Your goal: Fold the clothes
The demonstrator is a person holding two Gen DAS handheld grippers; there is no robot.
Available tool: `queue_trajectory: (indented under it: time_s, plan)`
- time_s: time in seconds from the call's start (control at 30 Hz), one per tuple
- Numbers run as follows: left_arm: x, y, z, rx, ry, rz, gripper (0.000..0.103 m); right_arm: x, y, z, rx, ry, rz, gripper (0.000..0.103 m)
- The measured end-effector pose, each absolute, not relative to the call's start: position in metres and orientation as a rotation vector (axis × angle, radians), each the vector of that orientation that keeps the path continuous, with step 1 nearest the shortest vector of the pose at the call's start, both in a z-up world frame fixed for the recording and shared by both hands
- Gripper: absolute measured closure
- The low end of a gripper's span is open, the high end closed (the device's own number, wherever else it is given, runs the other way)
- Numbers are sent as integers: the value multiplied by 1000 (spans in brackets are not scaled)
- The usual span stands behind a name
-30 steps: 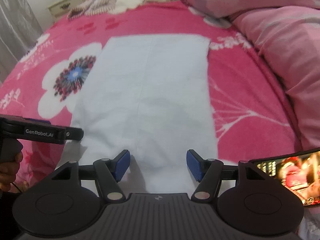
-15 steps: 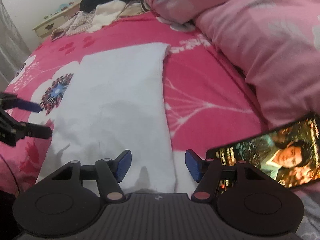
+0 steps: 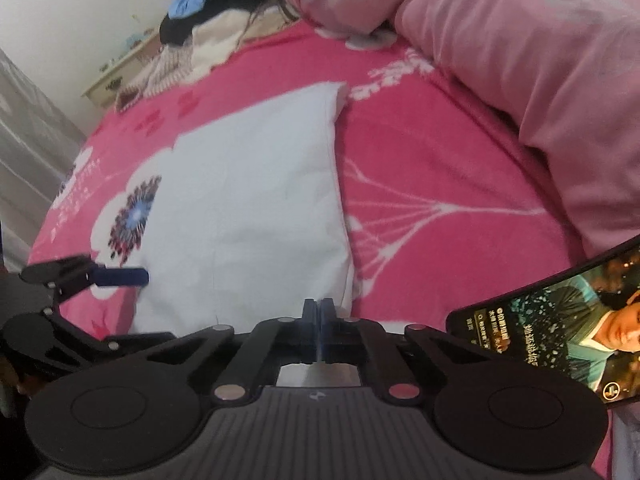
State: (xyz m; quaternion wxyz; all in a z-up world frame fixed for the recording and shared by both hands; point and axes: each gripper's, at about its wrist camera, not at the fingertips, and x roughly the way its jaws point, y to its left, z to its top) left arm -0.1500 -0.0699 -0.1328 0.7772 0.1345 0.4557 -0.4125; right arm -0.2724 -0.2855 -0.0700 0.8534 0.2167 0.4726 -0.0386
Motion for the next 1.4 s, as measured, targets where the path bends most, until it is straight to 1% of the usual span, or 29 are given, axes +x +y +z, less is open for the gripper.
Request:
queue_trajectory:
  time_s: [0.13,0.23,0.3,0.33,0.37,0.47,0.57,0.7,0.73,0.77,0.83,0.9,0.97,1.03,1.17,1.3,1.4]
  plan:
    - [-149,-71,-135,317,1004,-871,8,-276,-291,-73,509,1010,-118,101]
    - [-149,-69,-134,305,1005,-865,8,-279,-297,-71,557,1004,-159,95]
    - [-148,-68,-133,293,1006,-860,8,-280,-302,-65,551,989,-179,85]
    - [-148,-67,-133,287,1007,-858,8,-281,-303,-62,540,982,-184,76]
    - [-148,-67,-133,283,1008,-857,8,-280,-301,-61,519,986,-174,71]
    - [-148,-67,-135,295,1002,-861,7,-276,-293,-61,445,1013,-132,71]
    - [-149,-68,-136,300,1003,-857,7,-270,-281,-71,344,1082,-144,71]
    - [-148,-69,-135,293,1008,-845,6,-253,-292,-52,362,994,-131,70]
    - [-148,-69,-135,292,1008,-844,6,-247,-295,-46,370,965,-122,65]
    - [-148,-69,-136,292,1009,-843,6,-239,-298,-40,367,940,-112,59]
    - [-149,-70,-136,297,1008,-840,5,-216,-301,-35,353,896,-78,50]
    - [-150,-71,-136,301,1005,-838,5,-191,-306,-39,343,866,-57,48]
    - [-150,-71,-136,300,1005,-836,5,-166,-312,-46,336,848,-45,39]
    - [-151,-70,-136,296,1004,-836,5,-141,-320,-56,336,851,-47,37]
    - [-151,-70,-137,299,997,-839,5,-99,-340,-81,369,875,-76,38]
    - [-153,-70,-138,305,990,-848,4,-84,-359,-100,479,882,-59,43]
    - [-152,-69,-140,304,987,-857,3,-84,-357,-102,468,847,-27,44]
